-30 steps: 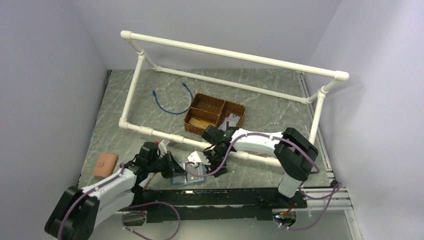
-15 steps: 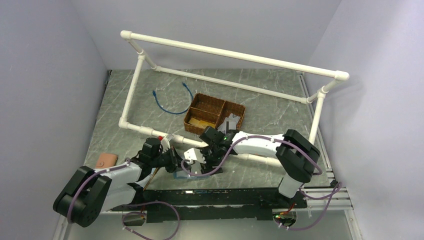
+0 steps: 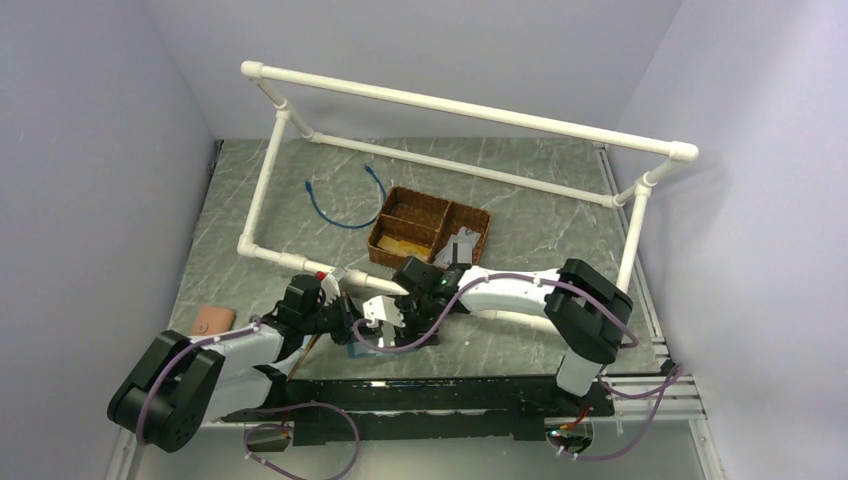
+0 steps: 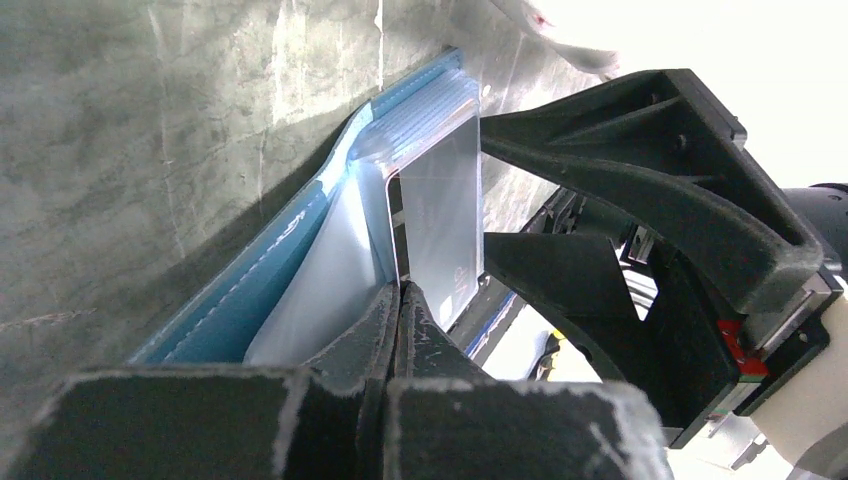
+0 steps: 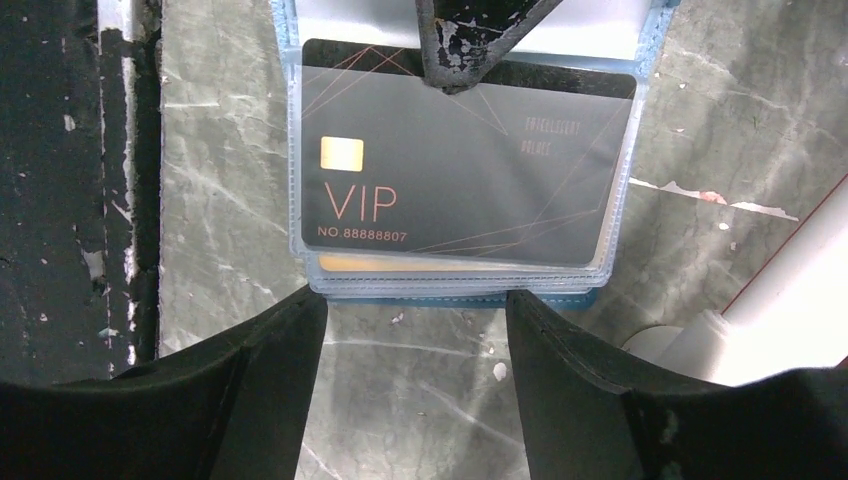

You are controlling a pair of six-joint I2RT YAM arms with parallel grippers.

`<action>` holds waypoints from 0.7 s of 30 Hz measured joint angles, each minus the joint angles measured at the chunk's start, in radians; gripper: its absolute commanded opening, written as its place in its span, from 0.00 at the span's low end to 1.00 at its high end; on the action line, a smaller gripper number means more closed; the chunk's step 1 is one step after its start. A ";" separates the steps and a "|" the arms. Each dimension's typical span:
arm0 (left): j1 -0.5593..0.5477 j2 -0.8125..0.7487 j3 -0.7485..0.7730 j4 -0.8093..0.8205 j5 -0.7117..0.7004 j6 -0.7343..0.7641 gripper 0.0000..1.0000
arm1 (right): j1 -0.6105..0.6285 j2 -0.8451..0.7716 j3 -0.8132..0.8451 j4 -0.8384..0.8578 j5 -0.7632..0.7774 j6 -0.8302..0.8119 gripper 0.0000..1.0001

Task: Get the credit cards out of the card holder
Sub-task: Remove the credit card from the card holder.

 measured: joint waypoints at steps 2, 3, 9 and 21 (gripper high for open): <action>0.002 -0.005 0.000 -0.002 0.000 0.000 0.00 | 0.003 0.006 0.008 -0.006 0.011 0.004 0.66; 0.002 -0.013 0.000 -0.005 0.000 0.001 0.00 | 0.000 0.008 0.013 -0.012 0.011 0.008 0.67; 0.002 -0.154 -0.003 -0.064 -0.003 0.045 0.00 | -0.098 -0.006 0.028 -0.064 -0.165 0.017 0.71; -0.070 -0.459 -0.013 -0.181 -0.071 0.216 0.00 | -0.287 -0.091 0.053 -0.130 -0.493 0.039 0.75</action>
